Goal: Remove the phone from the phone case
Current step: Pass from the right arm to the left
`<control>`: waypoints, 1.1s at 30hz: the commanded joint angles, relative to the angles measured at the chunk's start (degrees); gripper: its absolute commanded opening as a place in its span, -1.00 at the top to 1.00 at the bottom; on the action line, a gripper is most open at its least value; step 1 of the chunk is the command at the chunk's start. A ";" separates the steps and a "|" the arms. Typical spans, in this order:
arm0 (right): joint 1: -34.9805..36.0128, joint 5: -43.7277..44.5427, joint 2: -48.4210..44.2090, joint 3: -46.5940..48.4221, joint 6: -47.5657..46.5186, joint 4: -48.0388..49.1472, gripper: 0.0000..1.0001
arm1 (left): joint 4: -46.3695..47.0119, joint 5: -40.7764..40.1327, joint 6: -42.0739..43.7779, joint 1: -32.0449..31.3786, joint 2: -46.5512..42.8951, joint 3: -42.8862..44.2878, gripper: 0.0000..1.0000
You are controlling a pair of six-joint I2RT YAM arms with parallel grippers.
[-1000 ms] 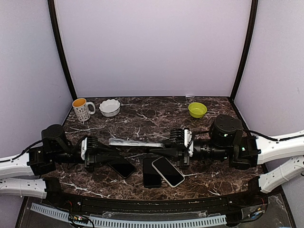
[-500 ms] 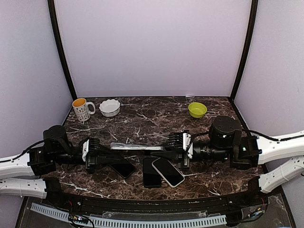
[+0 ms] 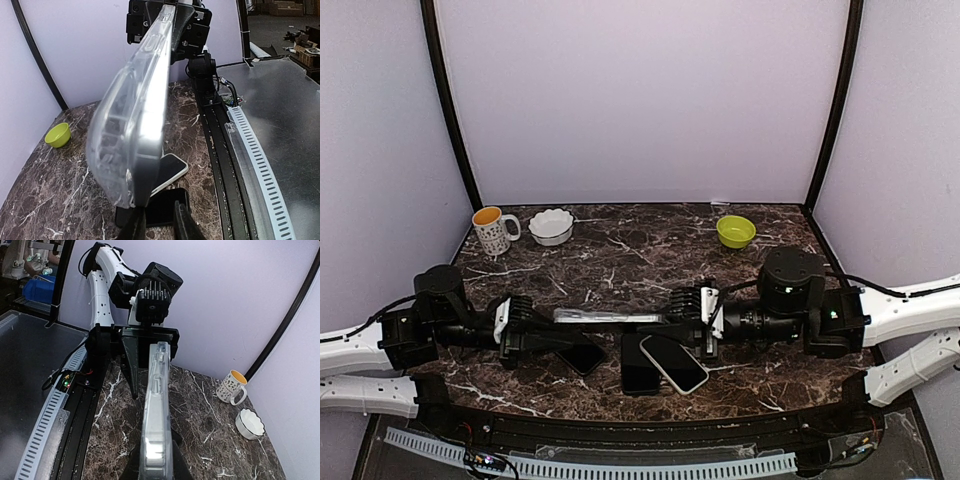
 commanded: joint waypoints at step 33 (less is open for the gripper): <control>-0.16 -8.88 5.66 0.54 3.05 1.75 1.00 | 10.74 6.14 -0.07 -0.65 0.68 0.42 0.32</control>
